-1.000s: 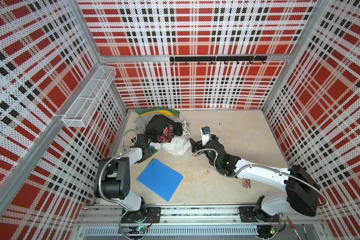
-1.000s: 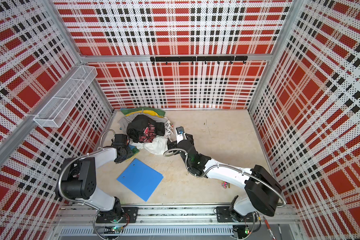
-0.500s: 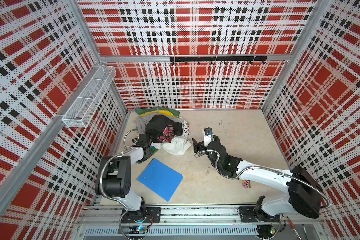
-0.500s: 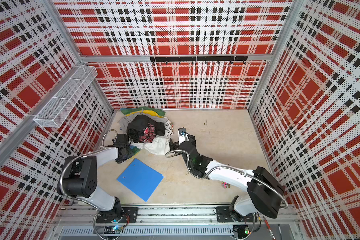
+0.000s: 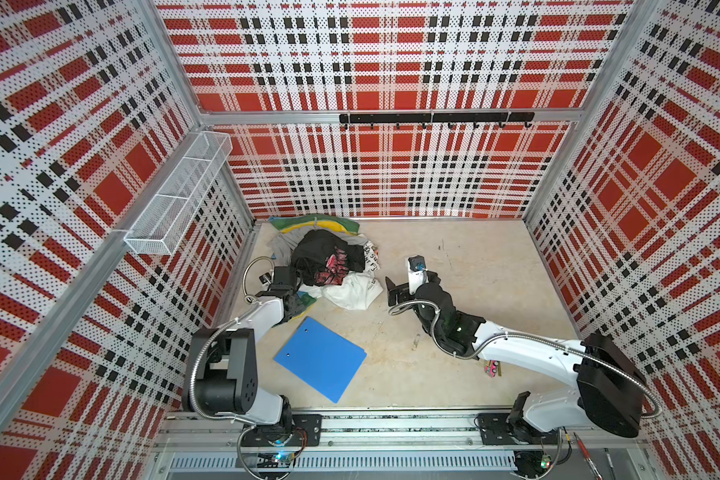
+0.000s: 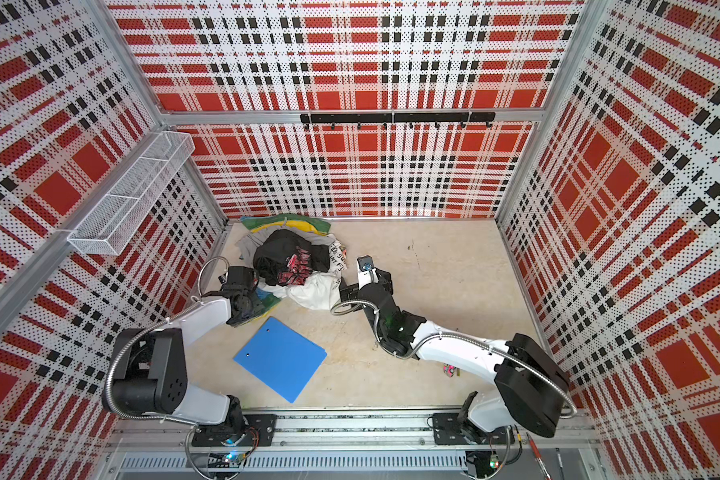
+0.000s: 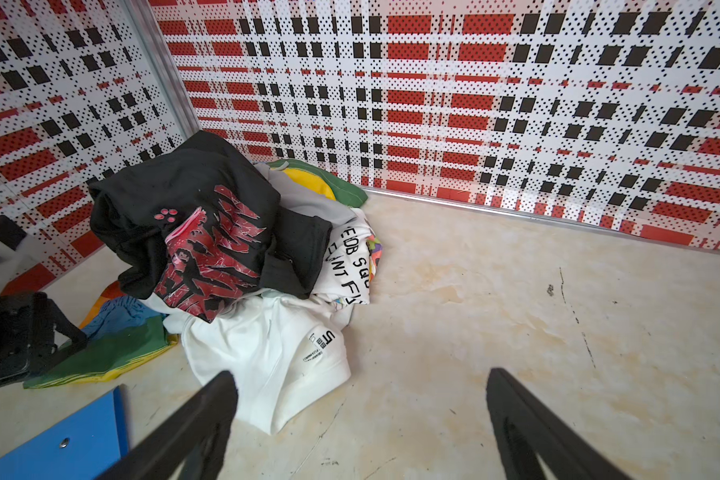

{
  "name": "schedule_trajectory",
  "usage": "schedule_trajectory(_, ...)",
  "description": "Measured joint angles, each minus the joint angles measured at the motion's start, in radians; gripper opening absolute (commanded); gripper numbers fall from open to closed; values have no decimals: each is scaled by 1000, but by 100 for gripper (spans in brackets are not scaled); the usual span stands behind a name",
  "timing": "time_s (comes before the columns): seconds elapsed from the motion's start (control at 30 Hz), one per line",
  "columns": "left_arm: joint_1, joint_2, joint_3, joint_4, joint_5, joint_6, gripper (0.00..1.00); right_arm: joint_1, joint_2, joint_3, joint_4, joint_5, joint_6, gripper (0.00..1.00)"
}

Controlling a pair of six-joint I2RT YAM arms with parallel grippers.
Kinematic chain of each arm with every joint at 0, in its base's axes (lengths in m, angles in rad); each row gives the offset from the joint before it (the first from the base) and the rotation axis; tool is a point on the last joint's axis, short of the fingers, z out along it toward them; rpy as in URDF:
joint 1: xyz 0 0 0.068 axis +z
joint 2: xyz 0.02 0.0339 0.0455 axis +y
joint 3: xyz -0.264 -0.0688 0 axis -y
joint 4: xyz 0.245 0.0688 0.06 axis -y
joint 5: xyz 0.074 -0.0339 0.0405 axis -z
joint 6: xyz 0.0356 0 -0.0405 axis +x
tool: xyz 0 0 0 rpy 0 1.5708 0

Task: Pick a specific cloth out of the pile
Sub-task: 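Close the left gripper on the green edge of the rainbow cloth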

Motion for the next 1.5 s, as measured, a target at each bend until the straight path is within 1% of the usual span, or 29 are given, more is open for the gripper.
schedule_trajectory(0.07, -1, -23, -5, -2, 5, -3, 59, 0, 0, 0, 0, 0, 1, 100)
schedule_trajectory(0.13, -3, -50, -23, 1, 16, -6, 63, 0, 0, 0, 0, 0, 1, 100)
schedule_trajectory(0.23, -4, -81, -53, 3, 38, -6, 62, 0, 0, 0, 0, 0, 1, 100)
schedule_trajectory(0.37, -7, -84, -64, 4, 64, -1, 59, 0, 0, 0, 0, 0, 1, 100)
schedule_trajectory(0.53, -30, -50, -64, 5, 65, 2, 63, 0, 0, 0, 0, 0, 5, 100)
schedule_trajectory(0.8, -72, 57, -61, 12, 60, -3, 65, 0, -3, -5, -2, 0, 9, 100)
schedule_trajectory(1.1, -68, 71, -51, 53, 53, -9, 65, 0, -3, -5, -7, 0, 8, 100)
schedule_trajectory(1.3, -37, 71, -50, 88, 58, -6, 56, 0, -3, -5, -7, 0, 8, 100)
schedule_trajectory(1.37, -34, 75, -48, 96, 59, -3, 50, 0, -3, -5, -7, 0, 8, 100)
schedule_trajectory(1.5, -30, 91, -45, 116, 63, 1, 36, 0, -3, -5, -8, 0, 8, 100)
